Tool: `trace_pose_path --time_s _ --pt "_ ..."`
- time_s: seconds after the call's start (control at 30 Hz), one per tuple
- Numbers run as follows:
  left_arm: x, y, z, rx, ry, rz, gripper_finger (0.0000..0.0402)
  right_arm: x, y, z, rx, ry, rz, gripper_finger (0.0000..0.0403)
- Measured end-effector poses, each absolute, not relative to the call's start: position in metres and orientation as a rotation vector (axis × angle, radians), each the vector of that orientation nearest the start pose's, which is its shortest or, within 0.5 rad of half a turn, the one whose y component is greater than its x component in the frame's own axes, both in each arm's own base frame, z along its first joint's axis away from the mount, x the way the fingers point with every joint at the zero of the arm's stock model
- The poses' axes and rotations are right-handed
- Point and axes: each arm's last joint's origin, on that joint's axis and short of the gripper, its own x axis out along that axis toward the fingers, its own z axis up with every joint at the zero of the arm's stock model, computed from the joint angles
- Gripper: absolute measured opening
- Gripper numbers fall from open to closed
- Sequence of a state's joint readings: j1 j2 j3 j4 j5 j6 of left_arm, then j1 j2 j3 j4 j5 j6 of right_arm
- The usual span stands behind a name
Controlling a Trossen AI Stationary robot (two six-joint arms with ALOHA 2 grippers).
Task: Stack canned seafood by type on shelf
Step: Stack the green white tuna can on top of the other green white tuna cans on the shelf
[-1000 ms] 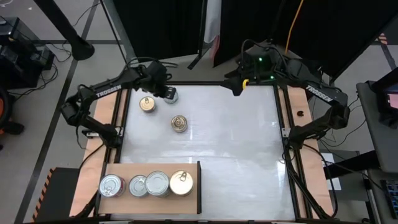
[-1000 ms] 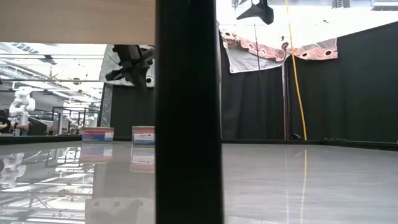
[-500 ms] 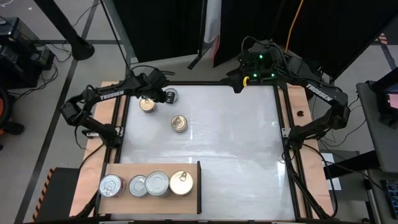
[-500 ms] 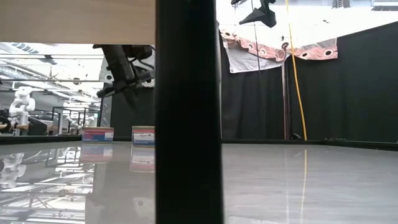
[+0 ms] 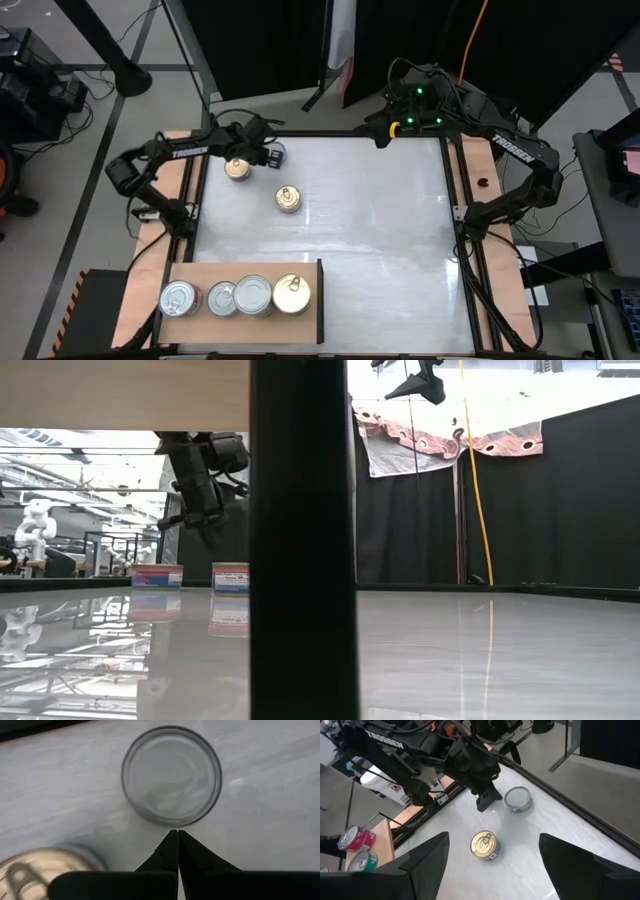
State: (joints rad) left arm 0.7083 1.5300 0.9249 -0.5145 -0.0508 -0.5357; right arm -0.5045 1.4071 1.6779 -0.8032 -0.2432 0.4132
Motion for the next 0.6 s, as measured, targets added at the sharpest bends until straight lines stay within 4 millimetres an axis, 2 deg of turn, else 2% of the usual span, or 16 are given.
trace_pose_path --time_s 0.2,0.6 --pt "0.225 0.188 0.183 -0.819 0.885 0.952 0.0002 0.248 -0.129 0.439 0.615 0.430 -0.361 0.0299" --pt "0.227 0.186 0.177 -0.810 0.921 0.963 0.0001 0.248 -0.129 0.439 0.615 0.431 -0.361 0.0299"
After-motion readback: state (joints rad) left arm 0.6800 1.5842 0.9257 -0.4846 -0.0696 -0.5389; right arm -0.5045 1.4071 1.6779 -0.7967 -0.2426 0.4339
